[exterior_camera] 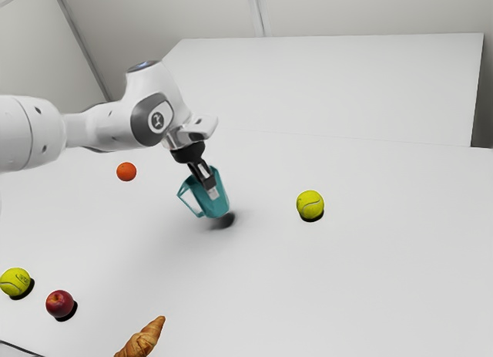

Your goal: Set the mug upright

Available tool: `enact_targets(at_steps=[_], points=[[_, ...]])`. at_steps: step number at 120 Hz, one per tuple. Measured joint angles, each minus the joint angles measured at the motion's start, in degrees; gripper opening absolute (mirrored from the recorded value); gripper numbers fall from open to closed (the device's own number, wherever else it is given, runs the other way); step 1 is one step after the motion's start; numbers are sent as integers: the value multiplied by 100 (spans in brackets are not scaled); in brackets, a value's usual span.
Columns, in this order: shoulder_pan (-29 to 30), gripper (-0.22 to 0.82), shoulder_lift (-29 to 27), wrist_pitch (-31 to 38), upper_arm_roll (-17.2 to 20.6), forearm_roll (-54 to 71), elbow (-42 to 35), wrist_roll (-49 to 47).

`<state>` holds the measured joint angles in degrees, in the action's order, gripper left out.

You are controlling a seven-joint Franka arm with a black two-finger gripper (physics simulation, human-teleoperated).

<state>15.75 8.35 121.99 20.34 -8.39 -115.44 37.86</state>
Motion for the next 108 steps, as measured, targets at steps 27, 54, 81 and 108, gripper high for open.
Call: enact_targets(at_steps=[27,54,81,108], points=[[-3,-17,-254,223,136,1000,-548,-1084],[4,-17,-233,488,157,1261,-761,-1899],[12,-17,-136,629,156,1309,-857,-2488],[-9,7,-152,695,160,1274,-891,-2870]])
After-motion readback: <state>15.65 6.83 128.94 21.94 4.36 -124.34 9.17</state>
